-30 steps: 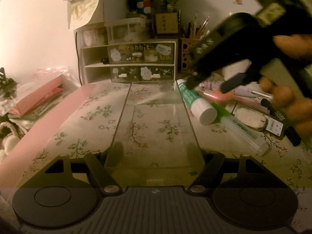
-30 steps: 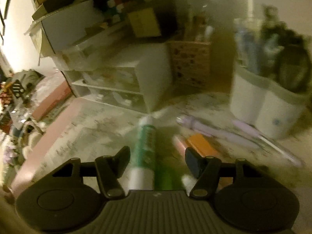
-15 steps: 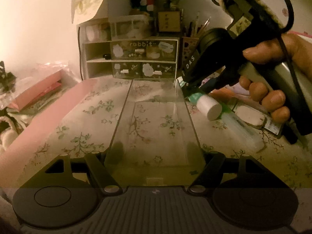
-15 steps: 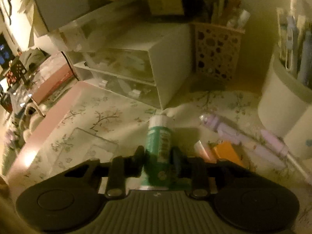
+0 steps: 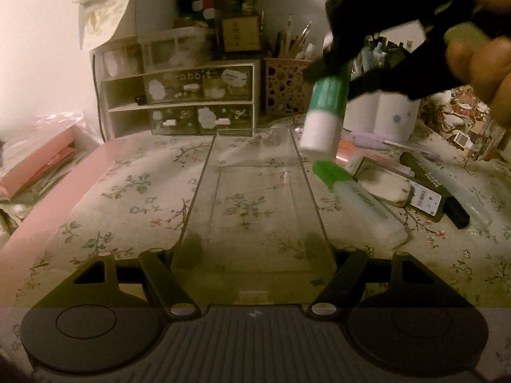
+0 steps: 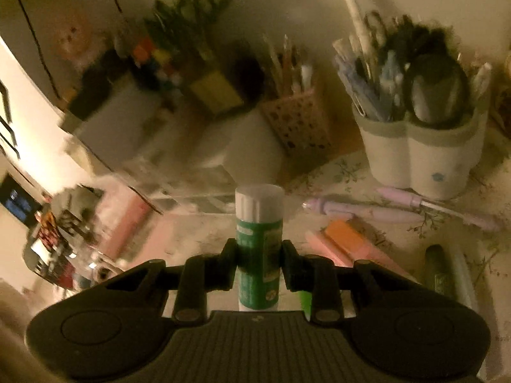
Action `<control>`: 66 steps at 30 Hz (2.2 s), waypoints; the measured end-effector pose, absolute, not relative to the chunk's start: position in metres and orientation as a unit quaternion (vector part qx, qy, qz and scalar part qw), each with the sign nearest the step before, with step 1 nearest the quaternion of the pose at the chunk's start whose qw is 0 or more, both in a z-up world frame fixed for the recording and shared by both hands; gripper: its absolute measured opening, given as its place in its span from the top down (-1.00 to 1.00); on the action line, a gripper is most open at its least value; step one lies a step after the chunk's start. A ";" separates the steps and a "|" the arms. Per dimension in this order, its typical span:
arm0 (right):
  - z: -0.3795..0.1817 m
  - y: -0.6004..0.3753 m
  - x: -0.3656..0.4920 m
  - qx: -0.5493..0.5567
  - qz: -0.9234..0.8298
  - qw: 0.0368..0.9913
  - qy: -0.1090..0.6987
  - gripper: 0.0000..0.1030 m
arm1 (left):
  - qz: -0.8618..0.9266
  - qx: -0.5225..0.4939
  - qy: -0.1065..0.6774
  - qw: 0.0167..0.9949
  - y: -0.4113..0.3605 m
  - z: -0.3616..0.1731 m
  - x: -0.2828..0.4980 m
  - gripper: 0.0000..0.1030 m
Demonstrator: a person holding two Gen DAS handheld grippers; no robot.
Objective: Organize stationery
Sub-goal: 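Lower the glue stick into the clear tray and open the right tool, then grasp the black marker with the right tool and lift it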
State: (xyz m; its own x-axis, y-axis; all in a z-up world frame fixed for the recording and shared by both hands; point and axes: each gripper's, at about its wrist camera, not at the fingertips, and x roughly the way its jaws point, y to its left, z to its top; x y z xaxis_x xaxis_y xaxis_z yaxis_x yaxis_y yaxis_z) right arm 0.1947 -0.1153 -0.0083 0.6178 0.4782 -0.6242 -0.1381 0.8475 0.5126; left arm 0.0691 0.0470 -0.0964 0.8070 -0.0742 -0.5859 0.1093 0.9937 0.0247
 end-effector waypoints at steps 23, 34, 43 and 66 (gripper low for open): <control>-0.057 -0.044 0.197 0.168 0.309 0.782 0.515 0.57 | -0.048 0.032 0.300 0.952 0.046 -0.096 0.069 -0.42; -0.036 -0.105 0.174 0.187 0.282 0.824 0.454 -0.02 | -0.045 0.033 0.298 0.953 0.044 -0.097 0.067 -0.42; -0.023 -0.150 0.149 0.091 0.118 0.911 0.384 -0.72 | -0.039 0.031 0.303 0.952 0.042 -0.095 0.068 -0.42; -0.055 -0.206 0.115 0.182 0.091 0.906 0.370 0.17 | -0.031 0.018 0.309 0.950 0.042 -0.096 0.074 -0.43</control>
